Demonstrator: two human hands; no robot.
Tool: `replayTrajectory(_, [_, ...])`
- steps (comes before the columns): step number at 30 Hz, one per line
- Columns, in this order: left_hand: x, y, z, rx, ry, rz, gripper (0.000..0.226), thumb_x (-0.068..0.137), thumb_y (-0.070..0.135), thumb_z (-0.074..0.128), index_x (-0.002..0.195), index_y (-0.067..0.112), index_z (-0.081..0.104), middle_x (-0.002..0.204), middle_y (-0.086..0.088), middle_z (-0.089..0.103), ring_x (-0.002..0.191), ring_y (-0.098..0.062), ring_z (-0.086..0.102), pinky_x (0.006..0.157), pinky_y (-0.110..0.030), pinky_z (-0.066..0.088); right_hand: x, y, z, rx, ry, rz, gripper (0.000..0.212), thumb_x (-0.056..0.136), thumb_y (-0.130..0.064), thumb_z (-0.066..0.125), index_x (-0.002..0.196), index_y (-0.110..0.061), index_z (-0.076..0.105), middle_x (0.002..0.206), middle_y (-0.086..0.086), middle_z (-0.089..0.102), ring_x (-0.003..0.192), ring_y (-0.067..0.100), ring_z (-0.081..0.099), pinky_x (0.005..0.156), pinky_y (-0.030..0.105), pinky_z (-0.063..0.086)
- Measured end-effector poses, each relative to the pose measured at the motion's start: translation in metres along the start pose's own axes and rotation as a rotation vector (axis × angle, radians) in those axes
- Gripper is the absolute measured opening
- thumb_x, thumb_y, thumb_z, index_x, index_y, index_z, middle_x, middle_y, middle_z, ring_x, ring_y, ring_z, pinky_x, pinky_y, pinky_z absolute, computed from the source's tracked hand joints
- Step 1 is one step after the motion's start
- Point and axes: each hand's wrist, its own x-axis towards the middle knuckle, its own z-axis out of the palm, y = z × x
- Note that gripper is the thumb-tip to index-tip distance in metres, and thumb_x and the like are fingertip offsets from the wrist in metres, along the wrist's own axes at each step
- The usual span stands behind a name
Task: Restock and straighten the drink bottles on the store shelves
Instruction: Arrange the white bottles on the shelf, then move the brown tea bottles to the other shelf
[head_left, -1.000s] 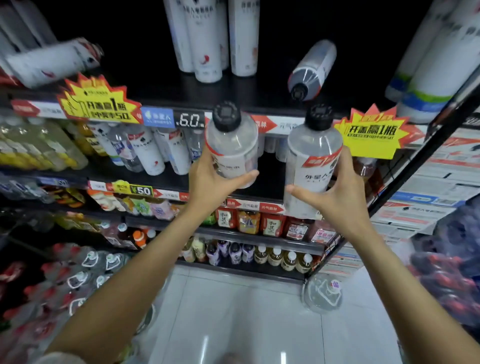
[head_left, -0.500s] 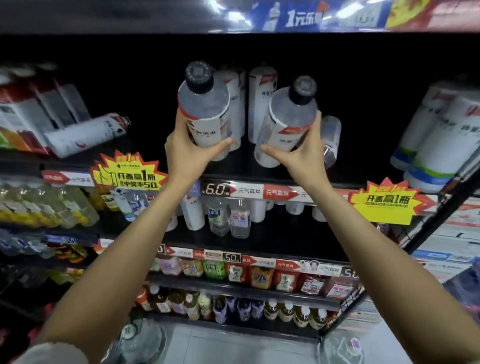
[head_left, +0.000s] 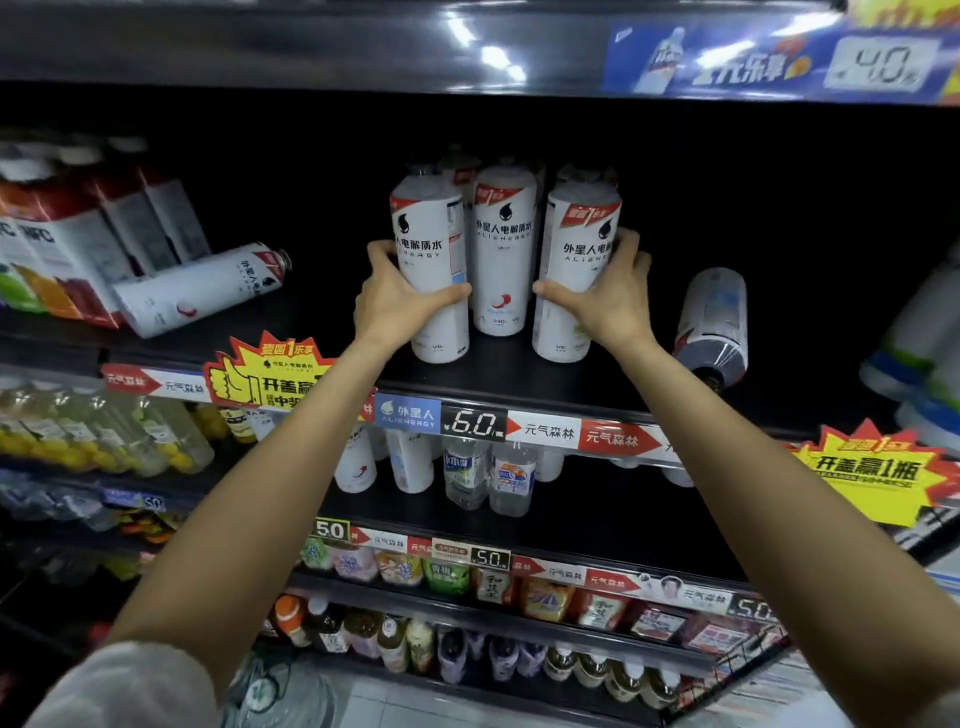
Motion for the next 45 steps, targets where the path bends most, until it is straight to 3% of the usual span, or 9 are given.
replayTrajectory(4, [0.006,-0.001,0.006,-0.023,0.002,0.027,0.091,0.068,0.043,0.083,0.135,0.013,0.031,0.130,-0.006,0.059,0.116,-0.026,0.058,0.091,-0.036,0.046,-0.001,0.004,0.000,-0.034,0.027,-0.032,0.096,0.066,-0.038,0.085,0.138,-0.011,0.028,0.137,0.016,0.033,0.120,0.031,0.045,0.096,0.029,0.037])
replayTrajectory(10, [0.013,0.000,0.017,-0.068,0.011,0.020,0.089,0.071,0.042,0.082,0.137,0.012,0.031,0.132,-0.006,0.057,0.120,-0.024,0.056,0.092,-0.031,0.043,-0.004,0.007,0.001,-0.005,0.051,-0.037,0.094,0.065,-0.042,0.084,0.137,-0.012,0.030,0.133,0.012,0.046,0.118,0.027,0.051,0.099,0.046,0.045])
replayTrajectory(14, [0.008,-0.003,0.021,-0.051,0.030,0.000,0.090,0.073,0.045,0.079,0.141,0.011,0.030,0.137,-0.008,0.052,0.124,-0.026,0.052,0.100,-0.041,0.045,-0.015,0.011,-0.003,-0.106,0.078,-0.053,0.078,0.078,-0.038,0.075,0.138,-0.007,0.037,0.134,0.015,0.044,0.126,0.030,0.040,0.105,0.037,0.035])
replayTrajectory(18, [-0.019,-0.003,0.019,-0.070,0.142,-0.026,0.074,0.080,0.035,0.072,0.141,0.012,0.037,0.139,-0.006,0.049,0.126,-0.023,0.047,0.103,-0.045,0.041,-0.047,0.010,-0.017,-0.115,0.122,-0.149,0.055,0.088,-0.029,0.064,0.135,-0.008,0.045,0.131,0.012,0.048,0.121,0.026,0.045,0.096,0.025,0.032])
replayTrajectory(24, [-0.125,0.019,0.023,-0.229,0.089,0.184,0.025,0.093,0.018,0.061,0.117,0.016,0.056,0.106,0.011,0.063,0.103,-0.002,0.058,0.091,-0.022,0.047,-0.117,0.035,-0.043,-0.123,0.023,-0.447,0.029,0.094,-0.022,0.054,0.120,-0.010,0.057,0.107,0.002,0.063,0.098,0.015,0.060,0.082,0.034,0.050])
replayTrajectory(30, [-0.215,0.001,0.064,-0.022,-0.044,0.490,0.015,0.096,0.019,0.057,0.104,0.010,0.065,0.096,0.004,0.069,0.089,-0.009,0.065,0.077,-0.032,0.054,-0.179,0.102,-0.075,-0.345,-0.202,-0.601,0.026,0.093,-0.027,0.049,0.110,-0.013,0.062,0.084,-0.002,0.068,0.074,0.017,0.065,0.051,0.032,0.050])
replayTrajectory(35, [-0.250,-0.051,0.126,0.171,-0.074,0.679,0.017,0.093,0.018,0.058,0.095,0.012,0.073,0.091,0.002,0.072,0.083,-0.011,0.065,0.073,-0.031,0.054,-0.211,0.185,-0.083,-0.250,-0.345,-0.383,0.023,0.090,-0.021,0.061,0.112,-0.015,0.062,0.092,-0.003,0.066,0.086,0.014,0.064,0.069,0.039,0.055])
replayTrajectory(40, [-0.247,-0.094,0.190,0.212,-0.083,0.364,0.030,0.089,0.027,0.057,0.115,0.015,0.066,0.107,-0.002,0.067,0.100,-0.023,0.061,0.082,-0.039,0.051,-0.216,0.252,-0.074,-0.244,-0.321,-0.204,0.026,0.087,-0.017,0.066,0.113,-0.013,0.062,0.110,0.004,0.061,0.101,0.023,0.059,0.085,0.043,0.050])
replayTrajectory(45, [-0.234,-0.110,0.236,0.153,-0.253,0.151,0.046,0.088,0.030,0.064,0.131,0.019,0.051,0.123,0.001,0.060,0.104,-0.013,0.058,0.086,-0.030,0.047,-0.208,0.282,-0.070,-0.326,-0.140,-0.166,0.029,0.088,-0.023,0.058,0.113,-0.009,0.061,0.109,0.009,0.061,0.103,0.030,0.056,0.087,0.040,0.045])
